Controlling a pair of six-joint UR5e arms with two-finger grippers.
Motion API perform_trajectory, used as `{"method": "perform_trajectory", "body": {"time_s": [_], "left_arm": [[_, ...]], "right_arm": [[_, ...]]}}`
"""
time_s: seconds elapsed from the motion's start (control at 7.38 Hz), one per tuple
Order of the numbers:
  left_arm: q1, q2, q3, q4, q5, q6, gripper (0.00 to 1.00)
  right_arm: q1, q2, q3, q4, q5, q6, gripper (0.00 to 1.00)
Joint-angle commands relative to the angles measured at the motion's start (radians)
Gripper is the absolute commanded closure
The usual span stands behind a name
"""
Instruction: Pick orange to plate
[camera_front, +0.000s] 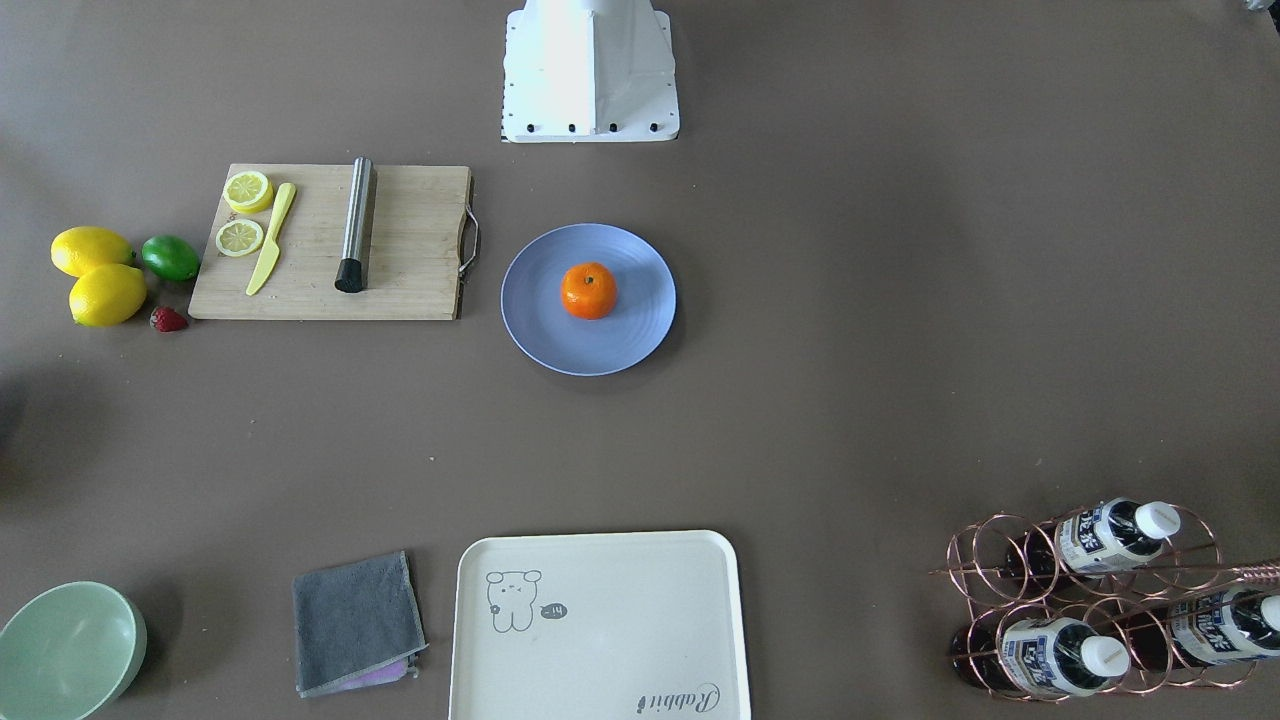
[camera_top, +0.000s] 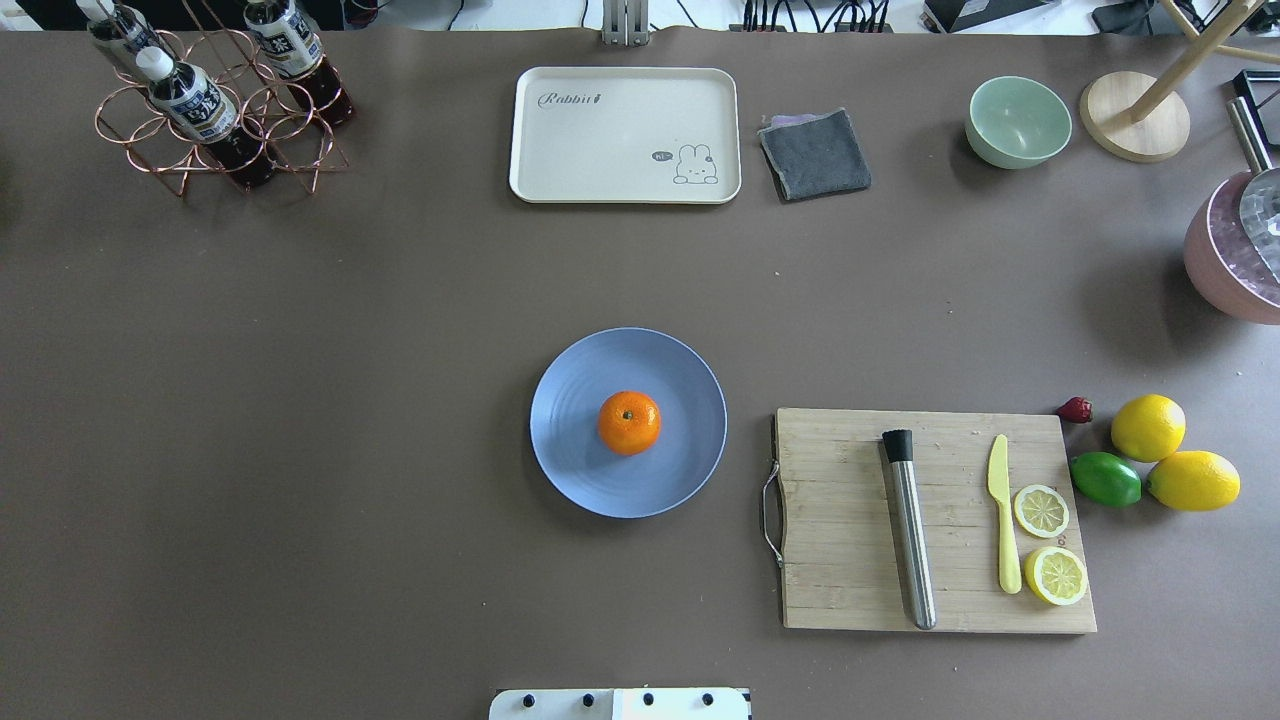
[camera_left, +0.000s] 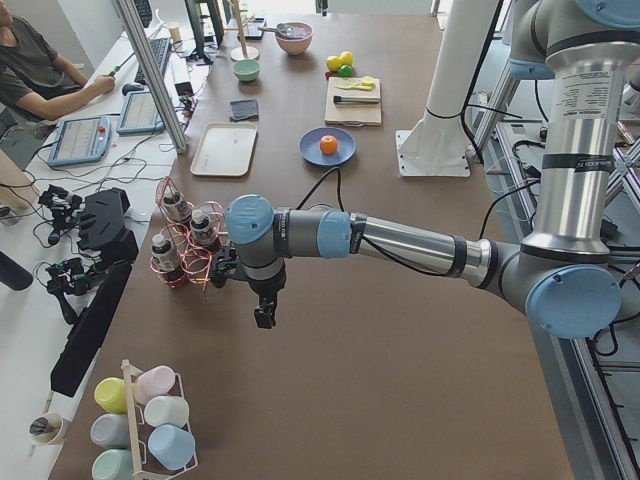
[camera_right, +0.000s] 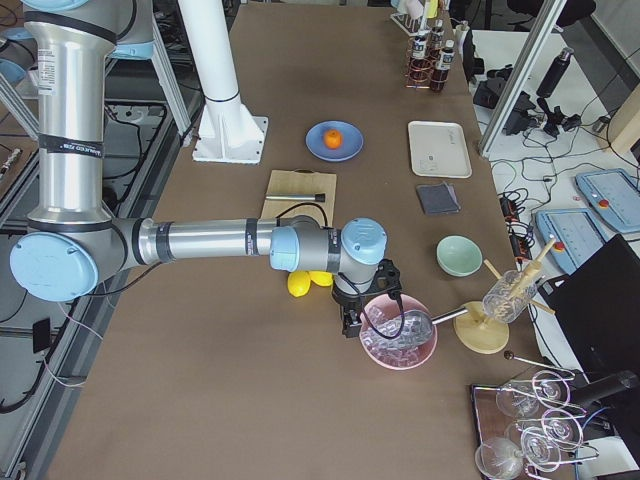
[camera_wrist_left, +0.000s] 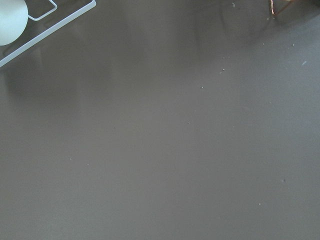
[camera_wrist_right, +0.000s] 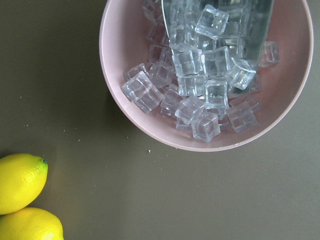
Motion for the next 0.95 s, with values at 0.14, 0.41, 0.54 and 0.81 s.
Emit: {"method": "perform_trajectory", "body": {"time_s": [0.14,0.41,0.54,0.81], "left_arm": [[-0.005,-0.003,-0.004,0.000,0.002,0.000,0.02],[-0.008,-0.001,-0.004,0.000,0.000,0.000,0.02],[-0.008,-0.003,-0.002,0.000,0.000,0.000,0.02],[-0.008,-0.004,-0.006,0.000,-0.002,-0.002,0.02]], "right_arm": [[0.000,0.004,-0.002,-0.002,0.002,0.008,0.00],[0.005,0.007,-0.003,0.000,0.009,0.006,0.00],[0.008,0.007,0.001,0.000,0.009,0.011,0.00],[0.009,0.007,0.002,0.000,0.007,0.011,0.00]]}}
